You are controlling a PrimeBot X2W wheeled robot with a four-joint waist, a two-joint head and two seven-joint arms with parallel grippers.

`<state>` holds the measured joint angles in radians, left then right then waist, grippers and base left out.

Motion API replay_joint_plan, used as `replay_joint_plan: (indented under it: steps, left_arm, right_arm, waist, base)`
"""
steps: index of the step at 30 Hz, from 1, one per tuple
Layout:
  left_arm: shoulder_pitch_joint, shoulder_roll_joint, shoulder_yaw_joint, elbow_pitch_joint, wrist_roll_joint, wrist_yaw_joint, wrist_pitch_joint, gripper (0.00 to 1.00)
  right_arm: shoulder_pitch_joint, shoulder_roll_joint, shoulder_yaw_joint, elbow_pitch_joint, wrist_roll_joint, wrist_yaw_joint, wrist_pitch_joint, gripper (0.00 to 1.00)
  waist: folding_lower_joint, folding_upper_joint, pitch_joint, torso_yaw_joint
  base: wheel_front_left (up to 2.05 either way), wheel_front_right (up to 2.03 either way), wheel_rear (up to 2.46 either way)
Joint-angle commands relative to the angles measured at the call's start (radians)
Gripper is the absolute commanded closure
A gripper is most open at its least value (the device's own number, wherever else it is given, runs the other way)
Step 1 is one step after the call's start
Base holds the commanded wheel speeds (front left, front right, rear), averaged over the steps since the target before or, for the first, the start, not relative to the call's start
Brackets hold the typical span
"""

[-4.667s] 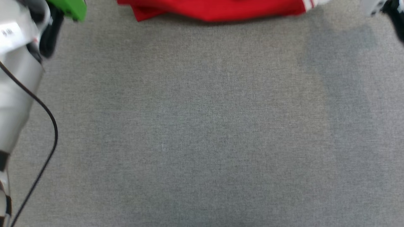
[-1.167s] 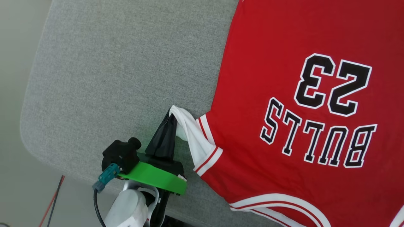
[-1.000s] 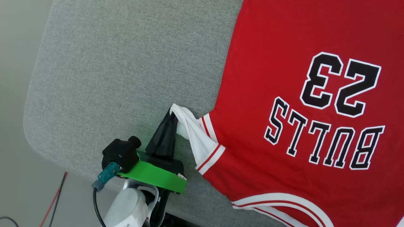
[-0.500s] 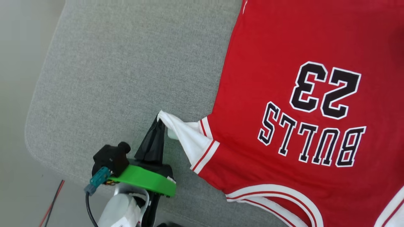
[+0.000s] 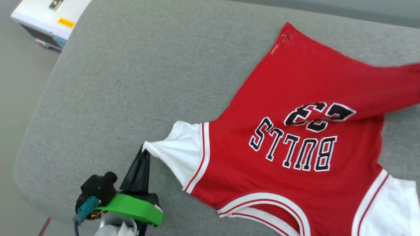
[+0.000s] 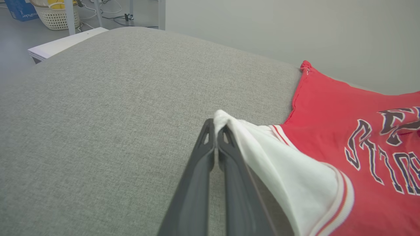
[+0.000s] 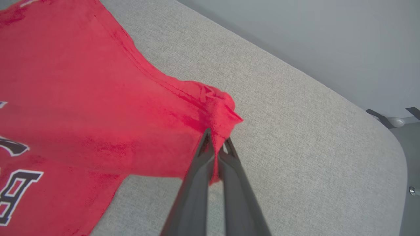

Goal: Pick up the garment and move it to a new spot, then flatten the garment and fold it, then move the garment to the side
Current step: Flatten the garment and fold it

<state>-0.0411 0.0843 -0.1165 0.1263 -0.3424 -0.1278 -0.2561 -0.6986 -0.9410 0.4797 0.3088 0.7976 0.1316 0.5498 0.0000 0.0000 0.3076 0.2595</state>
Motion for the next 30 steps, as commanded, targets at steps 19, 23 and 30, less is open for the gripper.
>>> replay_joint_plan:
  steps: [19,23,30]
  left_arm:
    - [0.106,0.038,0.073,-0.003,0.026,0.006,-0.006,1.0]
    - [0.099,0.04,0.075,0.003,0.029,0.005,-0.006,1.0]
    - [0.098,0.038,0.078,0.009,0.032,0.004,-0.006,1.0]
  right_arm:
    - [0.874,0.192,-0.477,-0.202,0.022,-0.001,-0.089,1.0]
    - [0.994,0.293,-0.553,-0.235,-0.019,-0.001,-0.064,1.0]
    - [1.037,0.391,-0.604,-0.287,-0.059,-0.001,-0.016,0.0]
  waist:
    - [0.0,0.0,-0.143,-0.174]
    - [0.0,0.0,-0.137,-0.176]
    - [0.0,0.0,-0.133,-0.186]
  base:
    - [0.0,0.0,0.0]
    - [0.0,0.0,0.0]
    - [0.0,0.0,0.0]
